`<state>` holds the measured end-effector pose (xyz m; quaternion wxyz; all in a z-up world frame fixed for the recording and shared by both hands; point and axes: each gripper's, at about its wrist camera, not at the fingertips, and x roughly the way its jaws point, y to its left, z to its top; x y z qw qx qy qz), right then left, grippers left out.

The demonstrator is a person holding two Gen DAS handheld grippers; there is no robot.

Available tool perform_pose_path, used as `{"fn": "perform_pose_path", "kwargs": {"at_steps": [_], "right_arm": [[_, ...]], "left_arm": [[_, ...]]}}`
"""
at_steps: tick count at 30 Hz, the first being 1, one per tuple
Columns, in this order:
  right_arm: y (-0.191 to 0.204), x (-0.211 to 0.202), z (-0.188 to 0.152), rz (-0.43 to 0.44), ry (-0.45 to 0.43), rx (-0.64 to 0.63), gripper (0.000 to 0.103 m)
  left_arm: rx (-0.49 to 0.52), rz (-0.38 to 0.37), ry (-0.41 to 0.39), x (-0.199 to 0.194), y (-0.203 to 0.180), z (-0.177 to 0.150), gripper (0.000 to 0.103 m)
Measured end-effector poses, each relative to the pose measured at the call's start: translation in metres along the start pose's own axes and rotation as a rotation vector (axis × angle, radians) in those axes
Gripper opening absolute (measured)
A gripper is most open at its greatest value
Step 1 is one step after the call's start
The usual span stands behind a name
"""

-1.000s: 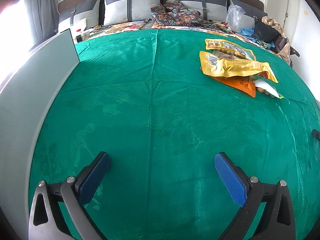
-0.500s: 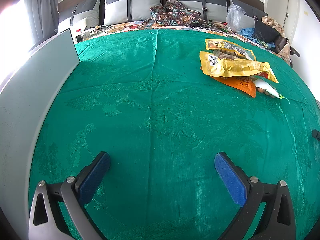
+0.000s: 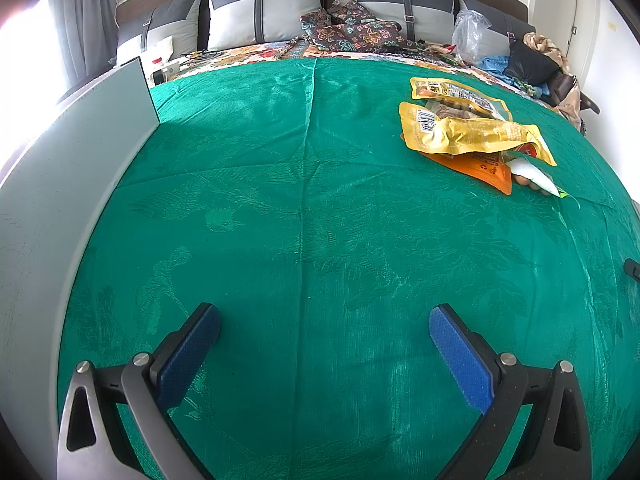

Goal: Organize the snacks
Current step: 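Return both tools over the remaining snacks on the green cover, then grasp the long yellow packet with the left tool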

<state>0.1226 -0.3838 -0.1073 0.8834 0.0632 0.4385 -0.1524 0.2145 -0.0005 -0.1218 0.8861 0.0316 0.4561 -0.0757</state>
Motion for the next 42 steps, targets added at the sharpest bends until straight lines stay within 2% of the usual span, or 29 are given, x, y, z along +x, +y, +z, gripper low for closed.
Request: {"fn": "perform_pose_path", "kwargs": {"at_steps": [13,18,22,26,30,32,34,37,39,41,42], "right_arm": [[0.000,0.001,0.000,0.003,0.001,0.002,0.090],[0.000,0.001,0.000,0.004,0.002,0.001,0.090],[0.000,0.001,0.000,0.004,0.002,0.002,0.090],[0.000,0.001,0.000,0.004,0.002,0.002,0.090],[0.000,0.001,0.000,0.005,0.002,0.003,0.090],[0.000,0.001,0.000,0.004,0.002,0.003,0.090],[0.000,0.001,0.000,0.004,0.002,0.003,0.090],[0.000,0.001,0.000,0.005,0.002,0.003,0.090],[0.001,0.001,0.000,0.003,0.002,0.002,0.090],[0.001,0.001,0.001,0.002,0.002,0.003,0.090],[0.001,0.001,0.001,0.003,0.002,0.003,0.090]], "left_arm": [[0.012,-0.004,0.003,0.000,0.000,0.000,0.103],[0.198,-0.123,0.143,0.009,-0.020,0.034,0.101],[0.380,-0.158,0.091,0.003,-0.061,0.090,0.100],[0.528,-0.191,0.079,0.025,-0.106,0.145,0.100],[0.638,-0.217,0.095,0.057,-0.130,0.167,0.094],[0.653,-0.220,0.121,0.071,-0.135,0.172,0.093],[0.616,-0.258,0.153,0.082,-0.134,0.177,0.093],[0.530,-0.311,0.287,0.098,-0.127,0.174,0.091],[0.546,-0.309,0.248,0.088,-0.124,0.168,0.074],[0.525,-0.333,0.253,0.076,-0.117,0.157,0.034],[0.495,-0.338,0.250,0.070,-0.112,0.152,0.025]]}}
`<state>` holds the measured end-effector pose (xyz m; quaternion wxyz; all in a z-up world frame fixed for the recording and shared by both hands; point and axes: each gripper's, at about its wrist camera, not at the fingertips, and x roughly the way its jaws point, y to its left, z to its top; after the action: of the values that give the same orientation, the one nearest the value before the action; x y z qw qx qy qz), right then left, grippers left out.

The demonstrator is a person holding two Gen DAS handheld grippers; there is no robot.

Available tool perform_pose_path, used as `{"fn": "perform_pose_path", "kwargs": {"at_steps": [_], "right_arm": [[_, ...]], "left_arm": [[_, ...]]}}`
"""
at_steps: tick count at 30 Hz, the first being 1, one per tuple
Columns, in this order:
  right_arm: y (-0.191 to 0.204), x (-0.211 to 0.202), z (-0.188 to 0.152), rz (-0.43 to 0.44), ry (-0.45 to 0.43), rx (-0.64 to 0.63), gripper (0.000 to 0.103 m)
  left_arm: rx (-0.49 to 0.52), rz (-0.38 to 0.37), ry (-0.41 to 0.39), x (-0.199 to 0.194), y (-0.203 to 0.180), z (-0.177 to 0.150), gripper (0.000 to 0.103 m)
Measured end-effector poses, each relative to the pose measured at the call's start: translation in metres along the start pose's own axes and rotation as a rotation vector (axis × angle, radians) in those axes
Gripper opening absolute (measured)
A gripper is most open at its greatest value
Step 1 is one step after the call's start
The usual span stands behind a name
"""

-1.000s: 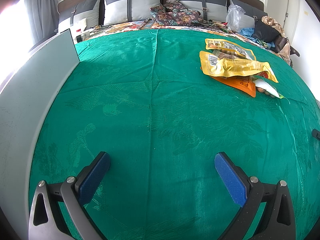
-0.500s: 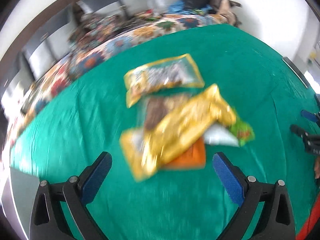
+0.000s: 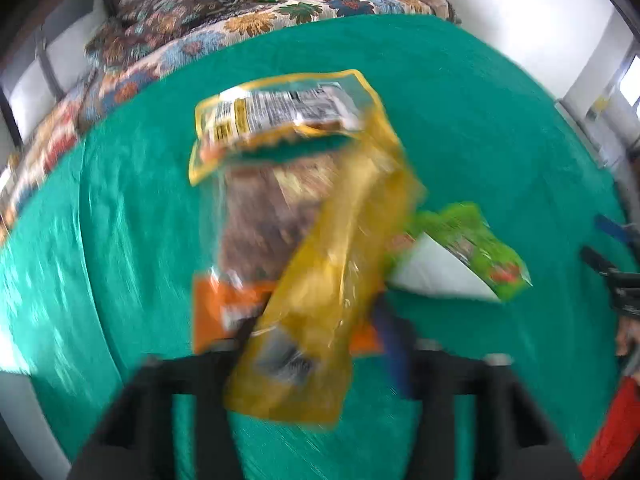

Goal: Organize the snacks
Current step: 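Grasp the long yellow packet with the left tool, then hold the yellow packet with the left tool above the green cover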

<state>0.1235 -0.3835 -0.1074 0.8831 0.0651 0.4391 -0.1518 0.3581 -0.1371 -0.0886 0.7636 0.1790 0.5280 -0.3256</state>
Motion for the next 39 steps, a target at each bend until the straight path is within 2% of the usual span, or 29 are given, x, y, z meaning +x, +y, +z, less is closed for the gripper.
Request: {"fn": "perform_pose_path", "kwargs": {"at_steps": [4,8,10,12,13,14,16,18,19,20,22,25,30,39], "right_arm": [[0.001,0.000,0.000,-0.002,0.000,-0.001,0.089],[0.001,0.000,0.000,-0.003,0.001,-0.001,0.089],[0.000,0.000,0.000,-0.003,0.001,-0.001,0.089],[0.000,0.000,0.000,-0.004,0.001,-0.002,0.089],[0.001,0.000,0.000,-0.005,0.001,-0.002,0.089],[0.000,0.000,0.000,-0.004,0.001,-0.002,0.089],[0.000,0.000,0.000,-0.005,0.001,-0.002,0.089],[0.000,0.000,0.000,-0.004,0.001,-0.001,0.089],[0.000,-0.001,0.000,-0.004,0.001,-0.002,0.089],[0.000,-0.001,0.000,-0.003,0.002,-0.001,0.089],[0.000,-0.001,0.000,-0.003,0.002,-0.001,0.089],[0.000,0.000,0.000,-0.004,0.002,-0.002,0.089],[0.000,0.000,0.000,-0.003,0.002,-0.002,0.089],[0.000,0.000,0.000,-0.003,0.003,-0.002,0.089]], "left_arm": [[-0.165,-0.012,-0.050,-0.025,-0.005,-0.055,0.025],[-0.411,-0.081,-0.092,-0.057,-0.004,-0.153,0.025],[-0.471,-0.070,-0.129,-0.072,-0.006,-0.197,0.027],[-0.515,-0.024,-0.165,-0.085,-0.007,-0.228,0.043],[-0.535,-0.020,-0.184,-0.089,-0.005,-0.237,0.066],[-0.547,0.004,-0.181,-0.090,-0.006,-0.242,0.086],[-0.548,0.078,-0.168,-0.089,-0.004,-0.239,0.089],[-0.476,0.108,-0.139,-0.079,-0.007,-0.227,0.091],[-0.428,0.147,-0.120,-0.073,-0.011,-0.220,0.093],[-0.365,0.231,-0.109,-0.066,-0.017,-0.214,0.094],[-0.340,0.284,-0.133,-0.063,-0.016,-0.208,0.102],[-0.430,0.278,-0.176,-0.061,0.003,-0.210,0.103],[-0.459,0.325,-0.250,-0.064,0.012,-0.222,0.103],[-0.461,0.322,-0.250,-0.056,0.018,-0.215,0.103]]}}
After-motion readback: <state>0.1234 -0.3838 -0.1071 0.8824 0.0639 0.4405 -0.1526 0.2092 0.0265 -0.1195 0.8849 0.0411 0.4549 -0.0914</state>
